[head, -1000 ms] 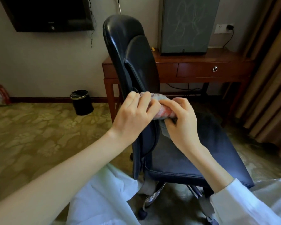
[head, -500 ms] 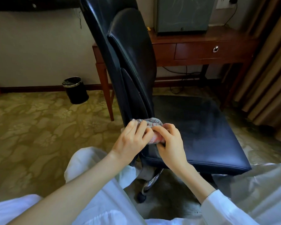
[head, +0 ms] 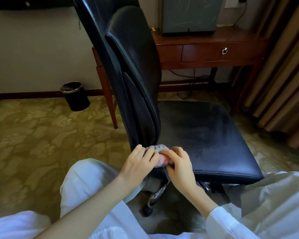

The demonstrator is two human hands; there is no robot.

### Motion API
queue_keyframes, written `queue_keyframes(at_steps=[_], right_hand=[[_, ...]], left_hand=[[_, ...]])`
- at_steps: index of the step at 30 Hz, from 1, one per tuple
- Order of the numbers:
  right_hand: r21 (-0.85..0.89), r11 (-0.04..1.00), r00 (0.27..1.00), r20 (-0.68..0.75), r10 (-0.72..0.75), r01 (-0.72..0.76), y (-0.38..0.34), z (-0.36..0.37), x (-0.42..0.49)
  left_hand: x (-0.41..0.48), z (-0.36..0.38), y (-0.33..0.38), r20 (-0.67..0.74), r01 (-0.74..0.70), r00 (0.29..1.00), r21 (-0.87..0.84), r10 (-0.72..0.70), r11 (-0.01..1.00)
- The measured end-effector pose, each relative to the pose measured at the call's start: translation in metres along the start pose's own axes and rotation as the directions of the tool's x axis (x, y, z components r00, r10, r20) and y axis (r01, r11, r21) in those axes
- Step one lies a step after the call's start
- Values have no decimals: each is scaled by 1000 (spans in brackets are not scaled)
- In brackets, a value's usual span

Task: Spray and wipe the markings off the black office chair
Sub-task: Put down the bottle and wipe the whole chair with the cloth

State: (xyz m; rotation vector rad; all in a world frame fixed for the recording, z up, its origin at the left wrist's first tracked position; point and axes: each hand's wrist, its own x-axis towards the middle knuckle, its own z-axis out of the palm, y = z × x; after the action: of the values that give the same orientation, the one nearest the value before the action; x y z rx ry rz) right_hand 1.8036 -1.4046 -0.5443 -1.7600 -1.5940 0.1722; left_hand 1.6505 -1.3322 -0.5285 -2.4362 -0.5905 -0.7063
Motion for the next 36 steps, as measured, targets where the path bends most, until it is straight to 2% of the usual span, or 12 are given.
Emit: queue_keyframes(at_steps=[4, 9, 13, 21, 25, 36], right_hand=[[59, 988, 974, -190, -127, 140, -35, -44, 31], [107, 942, 892, -371, -258, 317, -100, -106, 74], [102, 920, 852, -428, -302, 378, -134, -129, 102], [129, 942, 934, -230, -275, 309, -86, -82, 82], [22, 966, 948, -200, -248, 257, -56, -47, 55], [-53, 994, 996, 18, -92, 93, -6, 2, 26]], left_hand=[[42, -50, -26, -140, 23, 990, 34, -18, 999], [106, -136, -75, -348, 76, 938, 181, -8, 981], [127, -171, -100, -334, 123, 942, 211, -47, 970], [91, -119, -71, -272, 30, 961, 292, 53, 956], [56, -79, -52, -207, 10, 978, 204, 33, 979], [6, -6, -7, -95, 74, 993, 57, -68, 996]])
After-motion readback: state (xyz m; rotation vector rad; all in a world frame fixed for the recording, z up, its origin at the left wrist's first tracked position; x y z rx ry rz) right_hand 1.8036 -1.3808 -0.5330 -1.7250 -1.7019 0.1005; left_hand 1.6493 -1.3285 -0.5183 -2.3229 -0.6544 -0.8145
